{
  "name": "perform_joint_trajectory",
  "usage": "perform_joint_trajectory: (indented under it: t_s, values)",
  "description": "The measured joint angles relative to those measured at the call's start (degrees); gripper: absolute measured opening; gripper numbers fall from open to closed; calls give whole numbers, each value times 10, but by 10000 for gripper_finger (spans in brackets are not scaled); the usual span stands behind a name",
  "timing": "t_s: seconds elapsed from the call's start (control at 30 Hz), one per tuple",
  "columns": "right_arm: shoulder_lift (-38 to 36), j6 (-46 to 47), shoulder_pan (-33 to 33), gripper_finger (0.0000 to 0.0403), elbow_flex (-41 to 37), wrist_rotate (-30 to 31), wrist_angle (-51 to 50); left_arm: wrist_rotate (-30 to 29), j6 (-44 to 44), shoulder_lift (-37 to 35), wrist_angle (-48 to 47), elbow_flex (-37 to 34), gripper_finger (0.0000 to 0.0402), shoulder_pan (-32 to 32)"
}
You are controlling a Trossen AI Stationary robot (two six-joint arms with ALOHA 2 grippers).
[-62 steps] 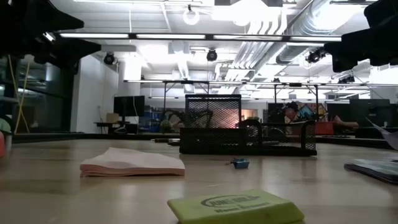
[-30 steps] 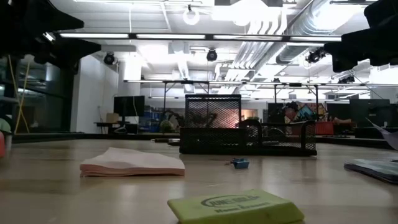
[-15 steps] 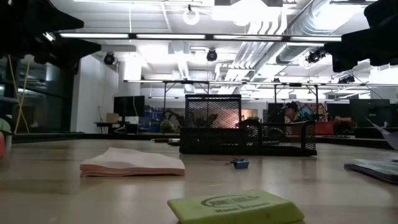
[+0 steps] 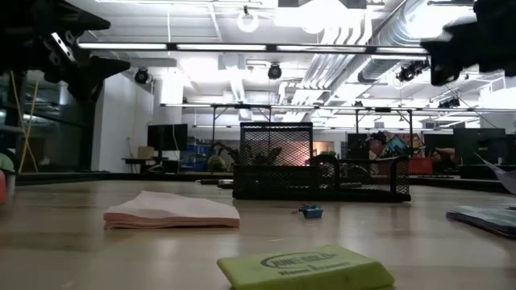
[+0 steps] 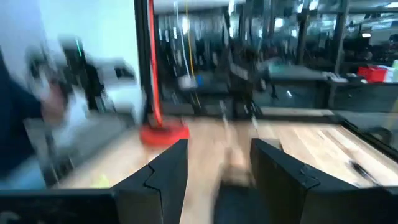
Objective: Pick and place office supplies into organizer
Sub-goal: Put the red scissor into the black desk organizer
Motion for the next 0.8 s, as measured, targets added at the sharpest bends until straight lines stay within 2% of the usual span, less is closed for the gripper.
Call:
perform_joint_trajectory:
  t_s: [0.07,0.17,0.43,0.5,0.57,0.8]
  values:
    - [0,42,0,167,0,-2,39,9,-11,0,-3,0,312,0]
    - [0,50,0,167,0,20,91,36,-16,0,-3,0,312,0]
    - [0,91,0,167,0,137,182,38,-15,0,-5,0,312,0]
    - [0,95,0,167,0,158,181,56,-17,0,-6,0,312,0]
    - [4,117,0,167,0,154,163,67,-16,0,-4,0,312,0]
    - [8,210,0,167,0,143,23,65,22,9,-11,0,312,0]
